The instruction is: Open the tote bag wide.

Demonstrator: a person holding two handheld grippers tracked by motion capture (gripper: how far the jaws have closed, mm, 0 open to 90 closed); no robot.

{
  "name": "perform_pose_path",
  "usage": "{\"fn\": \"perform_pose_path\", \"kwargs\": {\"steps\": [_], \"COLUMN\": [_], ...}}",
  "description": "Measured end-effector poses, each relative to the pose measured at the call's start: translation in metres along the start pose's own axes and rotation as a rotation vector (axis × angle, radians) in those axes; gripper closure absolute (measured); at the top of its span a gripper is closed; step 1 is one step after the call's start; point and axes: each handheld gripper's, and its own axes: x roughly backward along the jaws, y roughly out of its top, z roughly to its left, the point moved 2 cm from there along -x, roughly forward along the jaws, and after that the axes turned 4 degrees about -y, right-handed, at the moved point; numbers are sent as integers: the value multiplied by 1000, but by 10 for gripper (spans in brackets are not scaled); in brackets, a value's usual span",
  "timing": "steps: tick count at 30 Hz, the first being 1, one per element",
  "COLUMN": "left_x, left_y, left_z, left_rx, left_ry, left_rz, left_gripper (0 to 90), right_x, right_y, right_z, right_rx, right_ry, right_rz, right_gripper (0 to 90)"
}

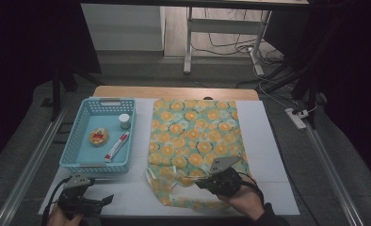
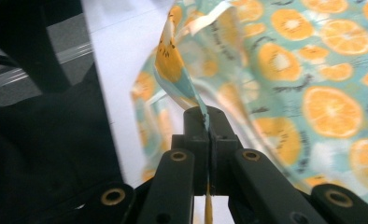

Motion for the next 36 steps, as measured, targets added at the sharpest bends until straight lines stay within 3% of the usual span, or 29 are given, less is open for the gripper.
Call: {"fn": "perform_pose_path", "kwargs": {"steps": [9, 15, 21, 29, 36], "left_x": [0, 0, 0, 1, 1], "left_y": [0, 0, 0, 0, 0], "left_z": [0, 1, 1, 1, 2], "left_rx": [1, 3, 5, 7, 11], "left_ry": [-2, -5, -8, -8, -11], "left_rz": [-1, -3, -5, -7, -11], "left_gripper": [30, 31, 31, 33, 34], "right_x": [-9, -11, -17, -26, -33], "right_y": [10, 20, 31, 42, 53], "right_z": [-43, -65, -84, -104, -124], "right_rx": [-64, -95, -130, -137, -136], "right_ry": [-40, -62, -55, -75, -127], "right_rz": [2, -10, -25, -40, -51], "right_gripper": [886, 887, 887, 887, 888]}}
